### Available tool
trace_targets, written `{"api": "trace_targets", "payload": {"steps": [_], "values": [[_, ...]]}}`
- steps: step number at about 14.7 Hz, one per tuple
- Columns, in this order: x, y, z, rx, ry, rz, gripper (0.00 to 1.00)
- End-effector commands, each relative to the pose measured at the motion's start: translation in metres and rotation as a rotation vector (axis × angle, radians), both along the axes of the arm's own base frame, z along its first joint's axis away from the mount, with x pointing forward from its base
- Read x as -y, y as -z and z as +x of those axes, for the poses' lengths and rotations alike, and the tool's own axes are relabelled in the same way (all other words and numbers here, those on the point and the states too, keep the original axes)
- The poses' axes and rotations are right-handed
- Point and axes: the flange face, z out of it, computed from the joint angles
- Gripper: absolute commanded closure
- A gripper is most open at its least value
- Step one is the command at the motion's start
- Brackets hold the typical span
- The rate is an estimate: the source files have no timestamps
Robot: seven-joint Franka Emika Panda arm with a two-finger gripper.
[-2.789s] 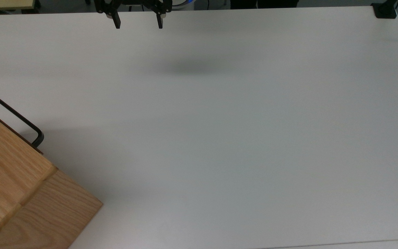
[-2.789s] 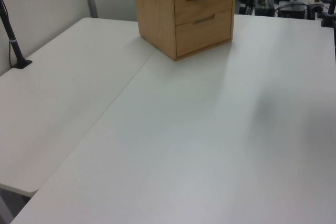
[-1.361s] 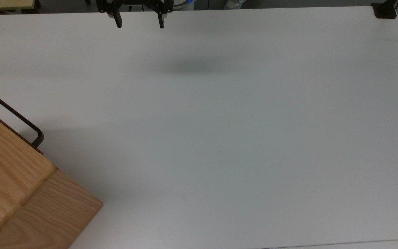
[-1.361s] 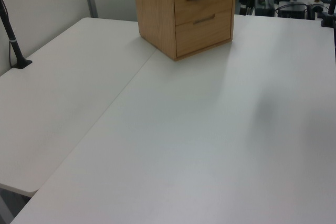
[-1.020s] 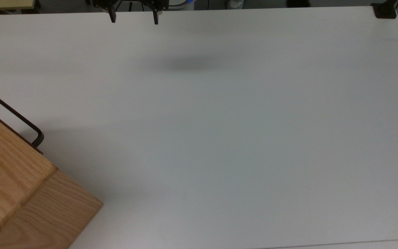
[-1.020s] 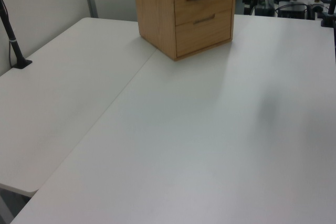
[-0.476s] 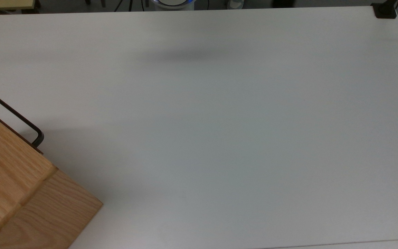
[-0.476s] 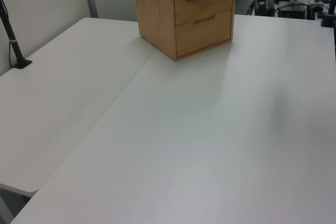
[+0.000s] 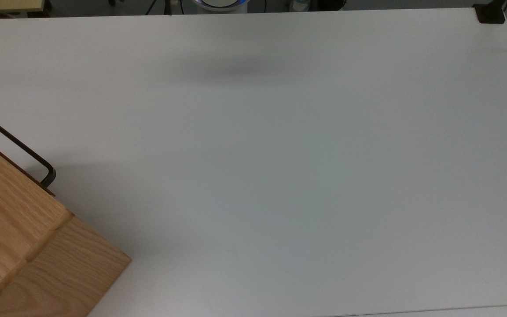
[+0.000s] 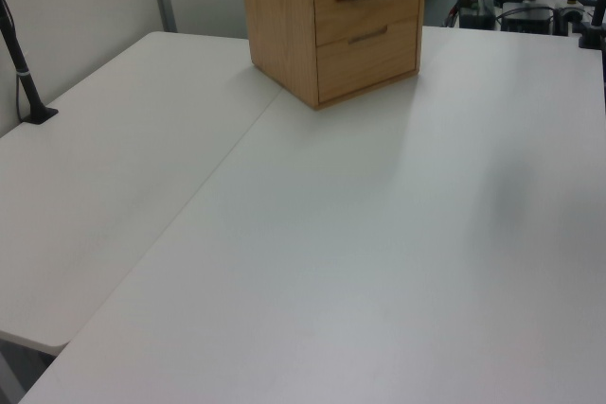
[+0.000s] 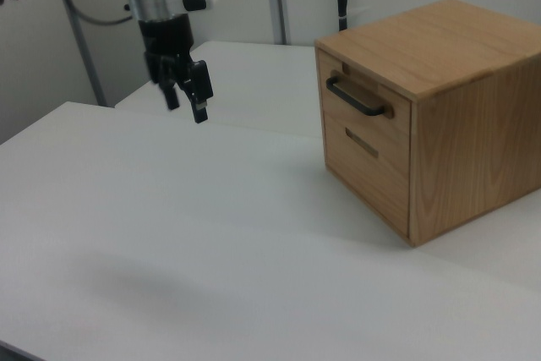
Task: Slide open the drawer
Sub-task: 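Move the gripper to the black handle of the upper wooden drawer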
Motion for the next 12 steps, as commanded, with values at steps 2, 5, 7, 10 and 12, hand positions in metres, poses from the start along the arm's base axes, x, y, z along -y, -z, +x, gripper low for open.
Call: {"api": "trace_targets", "payload": {"steps": [2,5,7,10,12], "values": [[0.031,-0.020,0.025,0.232,0.682,0.135,0.08],[0.039,-0.016,0.042,0.307,1.007,0.189,0.04],[0.055,-0.003,0.058,0.369,1.217,0.189,0.04],[0.072,0.015,0.082,0.465,1.336,0.246,0.06],[0.089,0.025,0.097,0.545,1.371,0.276,0.14]]}}
